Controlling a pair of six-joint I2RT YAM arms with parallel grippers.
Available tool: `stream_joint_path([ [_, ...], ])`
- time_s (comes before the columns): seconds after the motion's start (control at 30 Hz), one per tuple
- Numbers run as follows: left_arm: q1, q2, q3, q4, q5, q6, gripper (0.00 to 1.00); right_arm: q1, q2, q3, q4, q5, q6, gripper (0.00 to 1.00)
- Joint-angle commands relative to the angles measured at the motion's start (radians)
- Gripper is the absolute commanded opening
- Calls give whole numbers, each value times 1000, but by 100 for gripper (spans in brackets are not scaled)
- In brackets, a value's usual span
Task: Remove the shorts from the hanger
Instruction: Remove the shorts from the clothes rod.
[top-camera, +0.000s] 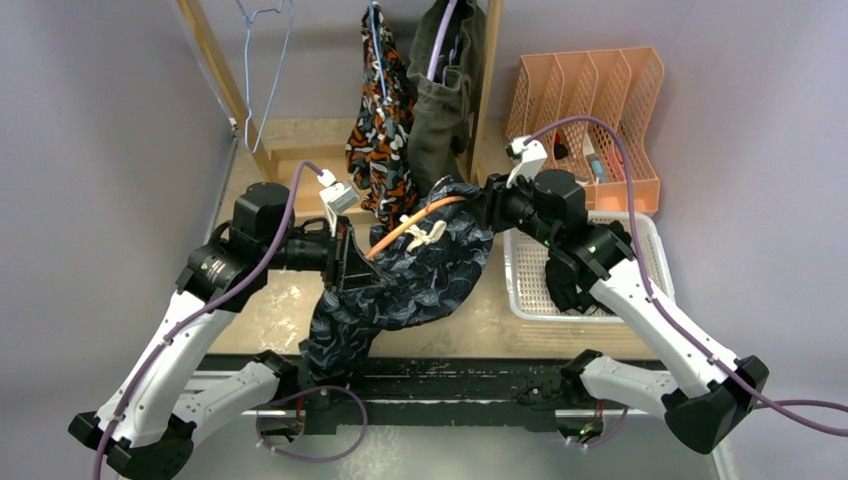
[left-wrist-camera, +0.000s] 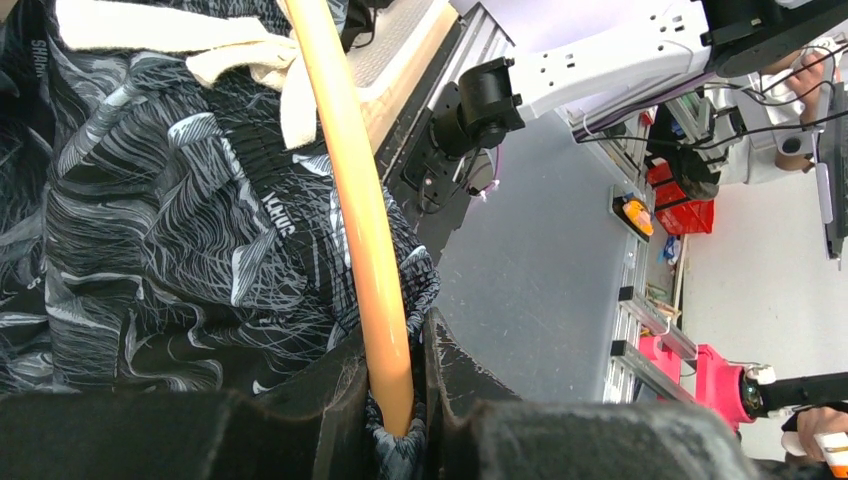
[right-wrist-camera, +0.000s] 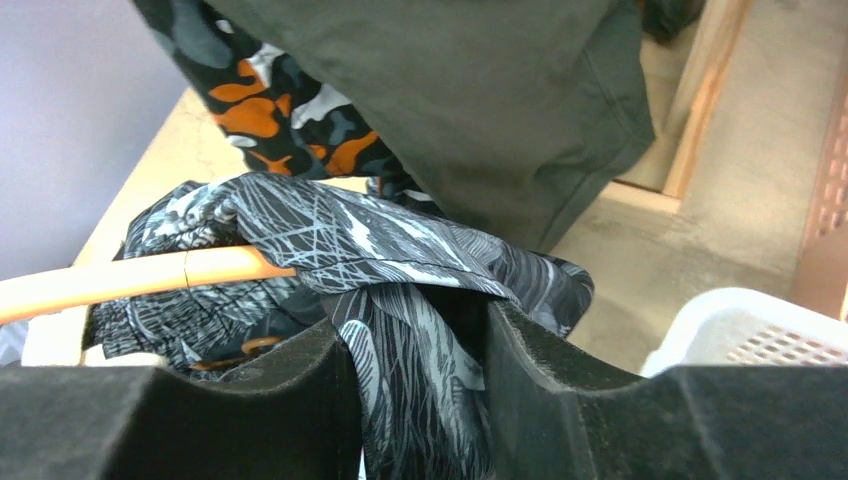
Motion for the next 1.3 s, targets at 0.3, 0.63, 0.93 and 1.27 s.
stream_joint_path([
  [0.3, 0, 8, -13, 58, -34, 39, 0, -9, -18, 61, 60, -132, -106, 4],
  [0.63, 0, -14, -57, 102, -6, 4, 0, -9, -32, 13, 66, -129, -99, 39],
  [0.93, 0, 1, -38, 50, -36, 19, 0, -8, 68, -26, 89, -242, -47, 60],
  [1.27, 0, -5, -23, -28, -63, 45, 0, -21, 42, -48, 126, -32, 11, 22],
])
